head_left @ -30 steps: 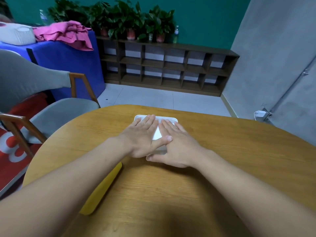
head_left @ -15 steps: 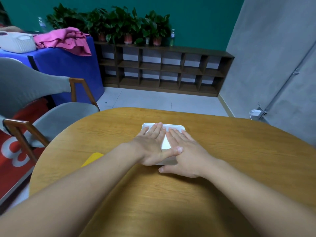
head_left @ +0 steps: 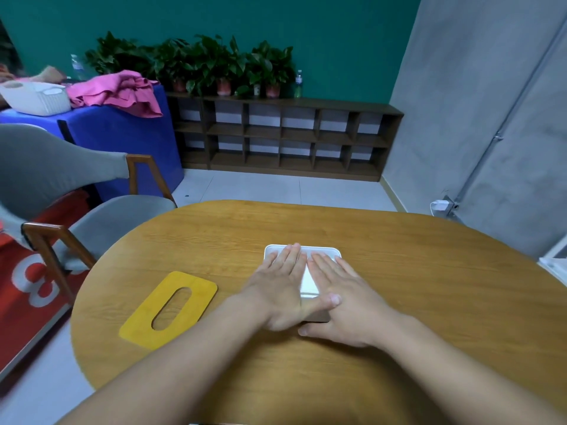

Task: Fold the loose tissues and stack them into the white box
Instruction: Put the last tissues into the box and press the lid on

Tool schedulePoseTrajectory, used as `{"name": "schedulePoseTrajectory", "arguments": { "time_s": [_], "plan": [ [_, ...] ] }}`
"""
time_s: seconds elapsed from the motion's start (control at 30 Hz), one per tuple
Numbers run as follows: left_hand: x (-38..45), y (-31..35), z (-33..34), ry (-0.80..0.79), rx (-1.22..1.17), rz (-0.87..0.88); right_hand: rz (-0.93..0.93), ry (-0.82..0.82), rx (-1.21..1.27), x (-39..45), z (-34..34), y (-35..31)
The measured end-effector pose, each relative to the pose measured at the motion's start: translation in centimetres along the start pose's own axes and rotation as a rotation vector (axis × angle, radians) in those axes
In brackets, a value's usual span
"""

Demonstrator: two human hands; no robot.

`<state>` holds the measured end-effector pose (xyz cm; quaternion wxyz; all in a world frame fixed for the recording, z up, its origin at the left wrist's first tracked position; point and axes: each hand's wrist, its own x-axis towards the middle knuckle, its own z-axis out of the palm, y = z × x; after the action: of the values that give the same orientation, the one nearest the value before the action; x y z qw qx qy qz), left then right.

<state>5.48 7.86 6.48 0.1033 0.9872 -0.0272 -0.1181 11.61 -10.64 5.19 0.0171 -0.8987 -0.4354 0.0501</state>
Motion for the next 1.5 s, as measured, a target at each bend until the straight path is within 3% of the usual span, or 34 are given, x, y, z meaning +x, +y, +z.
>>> {"name": "schedulePoseTrajectory", "arguments": {
  "time_s": [0.17,0.3,0.4,0.47,0.57,0.7,0.9,1.13,1.5],
  "plan": [
    [-1.2,-0.2,-0.6,0.102,-0.110,0.039,0.009,0.007,0.002,-0.8,-1.9,-0.8],
    [-4.4,-2.7,-3.3,0.320,-0.248,0.109,0.034,0.099,-0.077,-1.4,-4.8,-2.5],
    [-8.1,-7.0,-3.8,0.432,-0.441,0.006,0.019,0.208,-0.025,-1.1,-5.5,-5.0],
    [-10.0,-9.8,-2.4,0.469,-0.512,-0.101,0.002,0.258,0.157,-0.5,-4.9,-8.3],
    [-11.4,-13.1,1.5,0.481,-0.519,-0.187,-0.050,0.240,0.389,1.6,-2.4,-14.4],
    [-12.7,-16.1,6.0,0.471,-0.424,-0.306,-0.037,0.112,0.491,6.6,1.8,-19.3],
    [-14.0,-16.5,8.4,0.442,-0.278,-0.365,0.053,0.057,0.400,12.1,6.2,-19.3],
    [-13.4,-16.9,10.3,0.377,-0.116,-0.551,0.099,0.078,0.425,13.0,7.6,-19.6],
    [-14.1,-17.3,9.3,0.468,-0.236,-0.527,0.217,0.181,0.705,11.5,4.1,-20.6]
  ]
}}
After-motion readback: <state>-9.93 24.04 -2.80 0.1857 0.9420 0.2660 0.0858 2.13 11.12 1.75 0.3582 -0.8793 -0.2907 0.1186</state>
